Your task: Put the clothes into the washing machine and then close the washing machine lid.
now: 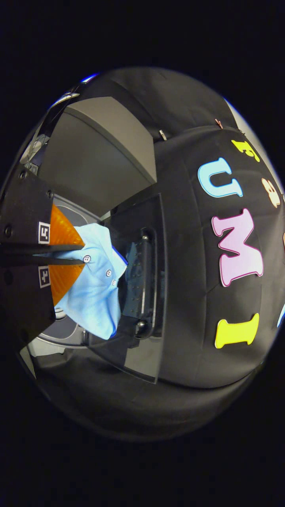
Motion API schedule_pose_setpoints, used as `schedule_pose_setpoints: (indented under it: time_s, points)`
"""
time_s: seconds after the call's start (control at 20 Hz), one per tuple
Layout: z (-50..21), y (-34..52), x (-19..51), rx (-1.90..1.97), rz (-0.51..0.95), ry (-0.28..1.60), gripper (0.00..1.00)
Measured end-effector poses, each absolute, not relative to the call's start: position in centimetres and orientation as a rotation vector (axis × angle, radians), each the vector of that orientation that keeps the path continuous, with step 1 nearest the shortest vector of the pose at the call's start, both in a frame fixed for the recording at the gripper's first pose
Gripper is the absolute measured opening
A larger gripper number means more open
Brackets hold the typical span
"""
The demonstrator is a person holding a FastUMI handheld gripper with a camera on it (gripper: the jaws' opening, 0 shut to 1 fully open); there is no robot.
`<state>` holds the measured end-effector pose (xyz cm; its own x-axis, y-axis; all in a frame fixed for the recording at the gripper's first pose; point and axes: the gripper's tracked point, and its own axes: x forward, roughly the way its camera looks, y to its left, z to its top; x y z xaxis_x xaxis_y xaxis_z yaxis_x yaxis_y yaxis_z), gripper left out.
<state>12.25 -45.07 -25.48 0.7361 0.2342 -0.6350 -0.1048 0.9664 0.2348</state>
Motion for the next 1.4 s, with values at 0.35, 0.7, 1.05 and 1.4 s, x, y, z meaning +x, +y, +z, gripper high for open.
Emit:
schedule_pose_setpoints:
  time_s: [0.35, 0.7, 1.05, 1.4]
  points:
    - [-32.5, -45.4, 11.4, 0.181, 0.153, 0.824, 0.05]
    - [-38.0, -45.1, 10.6, 0.127, 0.15, 0.915, 0.06]
    - [-42.4, -45.3, 9.9, 0.067, 0.109, 0.982, 0.06]
    - [-44.8, -45.7, 8.4, 0.05, 0.08, 1.041, 0.07]
